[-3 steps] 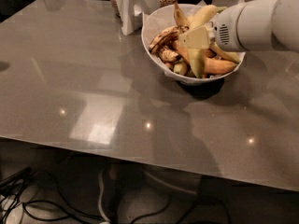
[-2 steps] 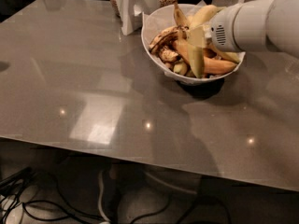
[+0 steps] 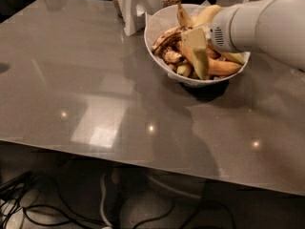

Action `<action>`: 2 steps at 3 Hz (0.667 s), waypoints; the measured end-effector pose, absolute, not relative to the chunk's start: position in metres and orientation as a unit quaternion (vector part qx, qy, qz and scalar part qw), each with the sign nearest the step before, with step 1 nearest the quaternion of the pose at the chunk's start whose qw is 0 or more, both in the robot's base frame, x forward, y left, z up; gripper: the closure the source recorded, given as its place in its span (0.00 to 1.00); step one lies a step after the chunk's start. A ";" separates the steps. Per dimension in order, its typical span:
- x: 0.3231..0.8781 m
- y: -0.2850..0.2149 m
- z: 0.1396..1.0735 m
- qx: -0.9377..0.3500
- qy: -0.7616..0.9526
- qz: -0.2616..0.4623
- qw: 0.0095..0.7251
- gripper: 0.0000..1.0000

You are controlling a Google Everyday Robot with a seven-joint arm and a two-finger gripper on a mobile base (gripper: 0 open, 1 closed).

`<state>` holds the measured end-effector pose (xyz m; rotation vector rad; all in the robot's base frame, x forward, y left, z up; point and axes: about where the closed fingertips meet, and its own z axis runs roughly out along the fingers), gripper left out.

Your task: Pick banana from white bowl

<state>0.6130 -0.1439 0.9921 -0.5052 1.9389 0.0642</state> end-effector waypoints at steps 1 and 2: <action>0.621 -0.145 0.987 -0.211 0.816 0.016 0.538 0.37; 0.629 -0.145 0.980 -0.207 0.821 0.012 0.533 0.42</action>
Offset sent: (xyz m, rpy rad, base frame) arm 0.0266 -0.0004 -0.0239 -0.0295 0.0247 -0.0481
